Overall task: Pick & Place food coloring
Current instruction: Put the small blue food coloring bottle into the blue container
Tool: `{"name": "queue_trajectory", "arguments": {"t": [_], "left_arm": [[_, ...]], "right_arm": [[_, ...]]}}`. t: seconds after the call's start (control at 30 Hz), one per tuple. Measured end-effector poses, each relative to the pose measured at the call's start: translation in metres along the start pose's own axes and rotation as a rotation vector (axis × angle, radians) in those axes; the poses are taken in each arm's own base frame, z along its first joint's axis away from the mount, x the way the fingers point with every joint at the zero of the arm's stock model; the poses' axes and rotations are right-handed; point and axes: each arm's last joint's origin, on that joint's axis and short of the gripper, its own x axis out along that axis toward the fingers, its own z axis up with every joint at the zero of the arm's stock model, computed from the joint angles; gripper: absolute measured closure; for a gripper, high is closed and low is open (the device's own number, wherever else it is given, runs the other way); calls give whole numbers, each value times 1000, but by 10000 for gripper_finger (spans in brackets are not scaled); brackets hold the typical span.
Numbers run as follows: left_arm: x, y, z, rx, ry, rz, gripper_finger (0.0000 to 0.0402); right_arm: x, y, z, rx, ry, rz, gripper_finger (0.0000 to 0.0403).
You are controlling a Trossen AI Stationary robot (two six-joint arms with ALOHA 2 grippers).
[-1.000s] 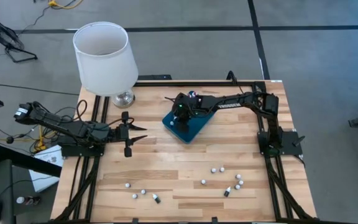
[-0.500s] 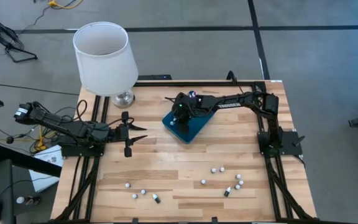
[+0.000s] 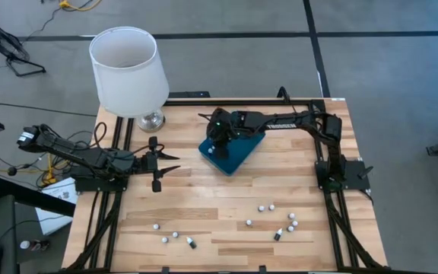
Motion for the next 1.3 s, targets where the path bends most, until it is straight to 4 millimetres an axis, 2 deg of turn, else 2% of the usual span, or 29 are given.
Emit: {"name": "queue_trajectory", "arguments": {"t": [0.17, 0.33, 0.5, 0.7, 0.83, 0.97, 1.13, 1.3], "left_arm": [[0, 0, -2, 7, 15, 4, 285], [0, 0, -2, 11, 24, 2, 285], [0, 0, -4, 1, 34, 0, 285], [0, -1, -7, -10, 54, -3, 285], [0, -1, -7, -27, 56, -10, 285], [0, -1, -7, -36, 52, -18, 285], [0, -1, -6, -42, 46, -17, 285], [0, -1, -6, -46, 45, -17, 285]], "right_arm": [[-15, 4, 17, -37, 35, 16, 279], [-36, 15, 21, -70, 153, 57, 280], [-77, 32, 19, -88, 233, 97, 281], [-137, 60, 15, -75, 185, 120, 282], [-166, 81, -9, -32, 159, 139, 282], [-183, 102, -44, 22, 110, 134, 282], [-182, 131, -90, 54, 66, 178, 282], [-179, 159, -121, 78, 70, 198, 282]]}}
